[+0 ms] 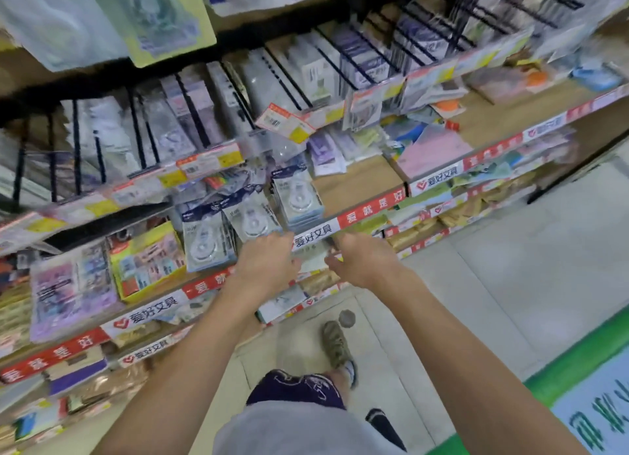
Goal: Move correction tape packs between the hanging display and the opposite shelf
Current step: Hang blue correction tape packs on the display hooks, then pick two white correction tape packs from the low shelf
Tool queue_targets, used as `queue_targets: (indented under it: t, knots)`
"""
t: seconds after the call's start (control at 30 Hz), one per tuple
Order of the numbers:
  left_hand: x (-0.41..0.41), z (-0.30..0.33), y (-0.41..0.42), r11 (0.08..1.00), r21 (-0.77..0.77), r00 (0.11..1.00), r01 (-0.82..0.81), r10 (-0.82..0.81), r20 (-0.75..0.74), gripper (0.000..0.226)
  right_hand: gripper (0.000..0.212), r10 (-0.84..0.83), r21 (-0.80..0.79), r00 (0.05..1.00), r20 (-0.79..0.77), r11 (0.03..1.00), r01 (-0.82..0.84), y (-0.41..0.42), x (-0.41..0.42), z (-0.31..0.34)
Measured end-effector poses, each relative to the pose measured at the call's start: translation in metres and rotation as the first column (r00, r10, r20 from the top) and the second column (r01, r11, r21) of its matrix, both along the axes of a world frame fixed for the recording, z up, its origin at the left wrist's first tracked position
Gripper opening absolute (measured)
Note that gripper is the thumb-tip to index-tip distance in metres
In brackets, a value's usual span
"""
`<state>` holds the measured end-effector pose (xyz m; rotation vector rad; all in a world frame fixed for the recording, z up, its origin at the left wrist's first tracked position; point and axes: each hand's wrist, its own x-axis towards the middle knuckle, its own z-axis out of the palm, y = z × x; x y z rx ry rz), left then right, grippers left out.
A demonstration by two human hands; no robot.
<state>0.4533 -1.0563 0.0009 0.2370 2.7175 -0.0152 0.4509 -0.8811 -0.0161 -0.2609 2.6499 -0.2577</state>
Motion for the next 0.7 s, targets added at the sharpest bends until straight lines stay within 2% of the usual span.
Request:
queue_targets:
  t: [0.1,0.2,0.43,0.6,0.7]
  knots:
    - [-0.027,-0.002,0.005,0.999,0.029,0.998,-0.028,0.026,0.052,0.033,0.043,0.018,0.001,1.000,0.006,1.000,-0.018,0.016,-0.039,-0.001]
    - [-0.047,-0.005,0.006,0.996,0.066,0.996,-0.058,0.054,0.067,0.041,0.039,0.015,-0.058,1.000,0.003,0.998,-0.015,0.028,-0.069,-0.006]
    - [-0.067,-0.007,-0.005,0.987,0.045,0.987,-0.155,0.153,0.057,0.038,0.035,0.096,-0.058,0.994,0.044,0.994,-0.093,0.028,-0.113,-0.016]
    - [-0.060,-0.015,-0.025,0.962,-0.017,0.959,-0.271,0.271,0.087,0.044,0.051,0.169,-0.037,0.975,0.144,0.986,-0.165,0.014,-0.145,-0.024]
    - [-0.048,-0.019,-0.034,0.929,-0.036,0.921,-0.367,0.369,0.129,0.047,0.054,0.207,-0.023,0.963,0.175,0.978,-0.206,0.000,-0.165,-0.030]
